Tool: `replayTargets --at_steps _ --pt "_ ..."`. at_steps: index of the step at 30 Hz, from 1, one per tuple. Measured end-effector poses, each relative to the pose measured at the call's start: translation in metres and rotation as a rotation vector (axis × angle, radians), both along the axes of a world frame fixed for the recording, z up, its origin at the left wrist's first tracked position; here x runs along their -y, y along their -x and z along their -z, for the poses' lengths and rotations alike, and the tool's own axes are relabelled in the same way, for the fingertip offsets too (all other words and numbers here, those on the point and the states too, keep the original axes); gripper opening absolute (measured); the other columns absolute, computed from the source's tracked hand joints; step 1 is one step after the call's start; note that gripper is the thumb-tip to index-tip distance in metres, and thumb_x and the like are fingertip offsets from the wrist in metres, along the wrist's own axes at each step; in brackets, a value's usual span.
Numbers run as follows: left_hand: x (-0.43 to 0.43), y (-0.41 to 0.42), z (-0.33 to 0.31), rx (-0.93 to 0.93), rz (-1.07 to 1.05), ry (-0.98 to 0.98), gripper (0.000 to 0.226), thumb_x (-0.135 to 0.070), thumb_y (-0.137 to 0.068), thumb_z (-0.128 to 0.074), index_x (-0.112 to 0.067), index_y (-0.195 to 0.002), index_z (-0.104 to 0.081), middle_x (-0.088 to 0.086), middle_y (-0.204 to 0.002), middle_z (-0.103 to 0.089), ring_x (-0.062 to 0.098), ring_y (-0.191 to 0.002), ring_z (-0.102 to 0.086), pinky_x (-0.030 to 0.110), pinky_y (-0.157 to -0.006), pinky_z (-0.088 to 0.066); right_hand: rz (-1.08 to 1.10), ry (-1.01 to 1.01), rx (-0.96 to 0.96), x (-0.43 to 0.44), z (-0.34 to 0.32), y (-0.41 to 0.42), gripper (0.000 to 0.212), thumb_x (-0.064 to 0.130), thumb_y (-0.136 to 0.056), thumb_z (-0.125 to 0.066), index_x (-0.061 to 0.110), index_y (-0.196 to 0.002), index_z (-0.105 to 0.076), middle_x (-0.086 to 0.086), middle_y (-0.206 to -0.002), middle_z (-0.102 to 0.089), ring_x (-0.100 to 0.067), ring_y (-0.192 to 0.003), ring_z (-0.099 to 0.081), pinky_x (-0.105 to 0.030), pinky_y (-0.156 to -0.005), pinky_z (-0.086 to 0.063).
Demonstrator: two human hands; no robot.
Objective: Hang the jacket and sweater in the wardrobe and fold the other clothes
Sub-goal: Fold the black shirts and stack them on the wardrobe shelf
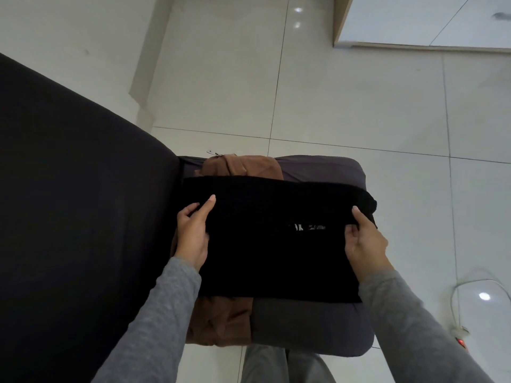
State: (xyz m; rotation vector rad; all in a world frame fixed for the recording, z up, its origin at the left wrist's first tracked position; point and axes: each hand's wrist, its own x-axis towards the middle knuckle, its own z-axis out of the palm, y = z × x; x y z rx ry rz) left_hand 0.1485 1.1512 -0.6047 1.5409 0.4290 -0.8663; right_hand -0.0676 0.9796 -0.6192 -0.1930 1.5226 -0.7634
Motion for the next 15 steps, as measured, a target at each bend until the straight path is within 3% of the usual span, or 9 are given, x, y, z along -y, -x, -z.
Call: replayTargets --at_steps 2,4,6,10,15 --pt "-0.003 0.004 -0.007 -0.016 0.048 0.010 0.038 -0.030 -0.079 -0.074 -0.006 -0.106 -0.062 0.007 -0.102 -0.071 0.019 -0.095 -0.069 0.030 -0.074 -0.055 0.035 -0.021 0.050 -0.006 -0.003 -0.003 0.048 0.003 -0.081 -0.071 0.005 -0.125 -0.050 -0.007 -0.091 -0.061 -0.013 -0.079 -0.061 -0.017 -0.062 -0.054" --pt "-0.006 0.007 -0.011 -0.048 0.064 0.011 0.030 -0.032 -0.082 -0.070 -0.009 -0.101 -0.068 0.002 -0.098 -0.073 0.016 -0.094 -0.069 0.029 -0.078 -0.054 -0.031 -0.055 0.138 -0.011 -0.006 -0.006 0.032 0.009 -0.087 -0.066 0.008 -0.117 -0.058 -0.003 -0.096 -0.065 -0.010 -0.081 -0.063 -0.014 -0.060 -0.050" --pt "-0.009 0.008 -0.012 -0.096 0.087 0.010 0.034 -0.035 -0.082 -0.069 -0.015 -0.109 -0.067 0.001 -0.104 -0.072 0.016 -0.099 -0.067 0.032 -0.087 -0.053 -0.154 -0.075 0.175 -0.016 -0.006 -0.009 0.020 0.017 -0.091 -0.061 0.014 -0.110 -0.059 -0.003 -0.105 -0.063 -0.009 -0.090 -0.062 -0.018 -0.068 -0.048" --pt "-0.011 0.000 -0.012 -0.157 0.146 0.028 0.036 -0.035 -0.084 -0.068 -0.015 -0.114 -0.066 0.003 -0.110 -0.070 0.019 -0.107 -0.064 0.035 -0.099 -0.047 -0.371 -0.091 0.169 -0.020 -0.007 -0.022 0.019 0.020 -0.094 -0.056 0.016 -0.112 -0.057 -0.004 -0.104 -0.064 -0.013 -0.096 -0.061 -0.028 -0.089 -0.043" --pt "-0.008 -0.012 -0.019 -0.096 0.194 0.050 0.042 -0.027 -0.081 -0.070 -0.006 -0.117 -0.064 0.006 -0.108 -0.071 0.022 -0.107 -0.064 0.035 -0.100 -0.047 -0.447 -0.169 0.101 -0.017 -0.010 -0.041 0.033 0.014 -0.097 -0.050 0.008 -0.129 -0.048 -0.009 -0.105 -0.062 -0.023 -0.111 -0.056 -0.032 -0.091 -0.042"
